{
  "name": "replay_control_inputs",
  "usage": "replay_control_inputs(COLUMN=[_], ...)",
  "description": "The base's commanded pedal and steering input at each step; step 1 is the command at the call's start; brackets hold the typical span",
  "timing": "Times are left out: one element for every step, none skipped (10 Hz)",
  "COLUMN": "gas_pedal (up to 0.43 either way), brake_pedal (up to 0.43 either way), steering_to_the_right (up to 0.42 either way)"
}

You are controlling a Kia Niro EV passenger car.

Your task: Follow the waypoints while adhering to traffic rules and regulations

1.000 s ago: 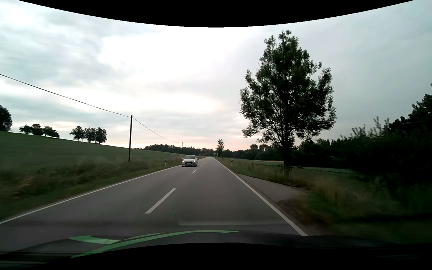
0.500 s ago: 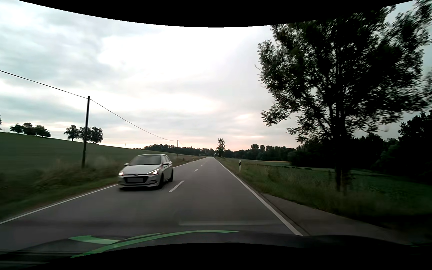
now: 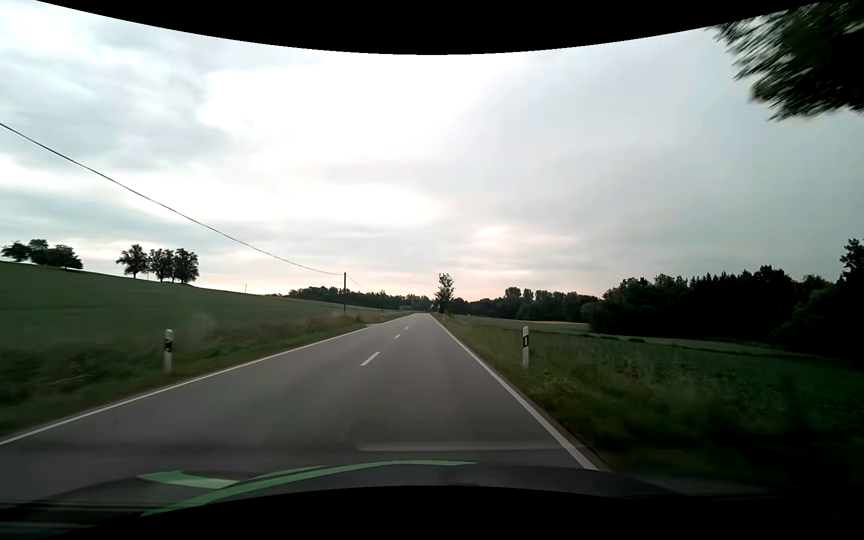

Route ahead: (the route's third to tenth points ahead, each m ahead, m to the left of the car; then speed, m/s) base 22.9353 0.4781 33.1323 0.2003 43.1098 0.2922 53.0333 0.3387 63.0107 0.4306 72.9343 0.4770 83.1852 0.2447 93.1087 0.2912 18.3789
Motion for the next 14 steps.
replay_control_inputs(gas_pedal=[0.228,0.22,0.22,0.22,0.22,0.22,0.22,0.22,0.22,0.209,0.209,0.209,0.209,0.209], brake_pedal=[0.0,0.0,0.0,0.0,0.0,0.0,0.0,0.0,0.0,0.0,0.0,0.0,0.0,0.0], steering_to_the_right=[-0.005,-0.005,-0.005,-0.005,-0.005,-0.005,-0.005,-0.005,-0.005,-0.005,-0.005,-0.004,-0.004,-0.004])
